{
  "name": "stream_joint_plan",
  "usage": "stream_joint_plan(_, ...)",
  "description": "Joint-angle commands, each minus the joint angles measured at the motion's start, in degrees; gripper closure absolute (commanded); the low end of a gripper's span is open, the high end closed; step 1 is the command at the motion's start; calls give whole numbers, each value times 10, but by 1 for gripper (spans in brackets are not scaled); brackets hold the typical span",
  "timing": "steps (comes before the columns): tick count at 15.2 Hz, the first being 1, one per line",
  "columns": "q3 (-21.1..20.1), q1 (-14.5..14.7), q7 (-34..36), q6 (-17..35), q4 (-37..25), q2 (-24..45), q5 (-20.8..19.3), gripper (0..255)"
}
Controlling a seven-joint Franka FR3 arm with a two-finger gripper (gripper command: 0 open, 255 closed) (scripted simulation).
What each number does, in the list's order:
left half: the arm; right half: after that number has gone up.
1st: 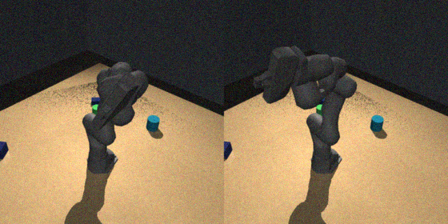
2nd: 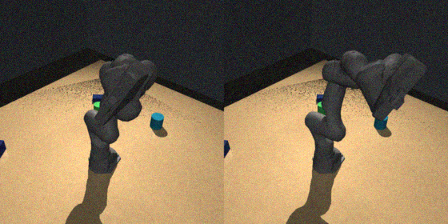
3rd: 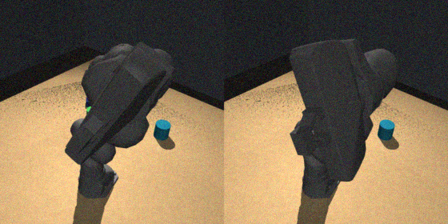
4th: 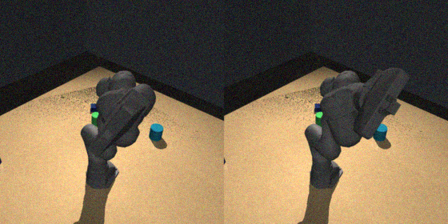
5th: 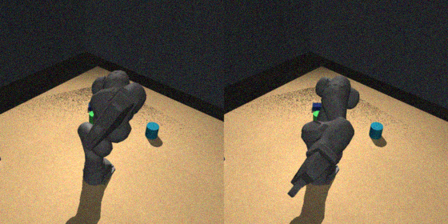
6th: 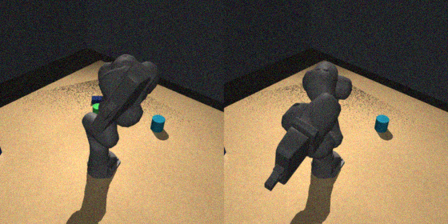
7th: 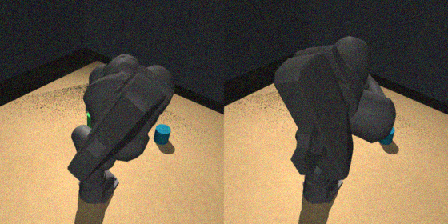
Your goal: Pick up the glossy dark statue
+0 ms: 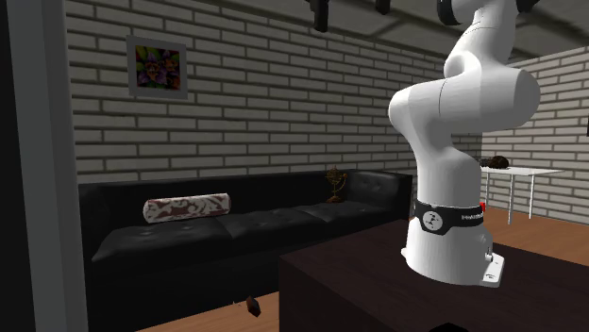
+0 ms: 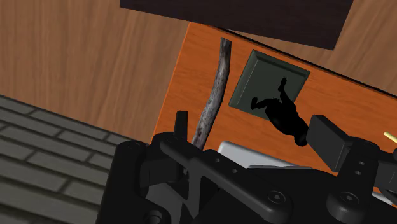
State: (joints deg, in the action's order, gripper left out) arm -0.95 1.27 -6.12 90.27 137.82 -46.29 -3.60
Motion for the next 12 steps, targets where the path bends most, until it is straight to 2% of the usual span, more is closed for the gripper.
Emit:
stream_joint_plan(1, 0, 0, 0, 0, 0, 0, 0, 0)
stream_joint_plan(12, -84, 43, 54, 196, 67, 127, 19, 0)
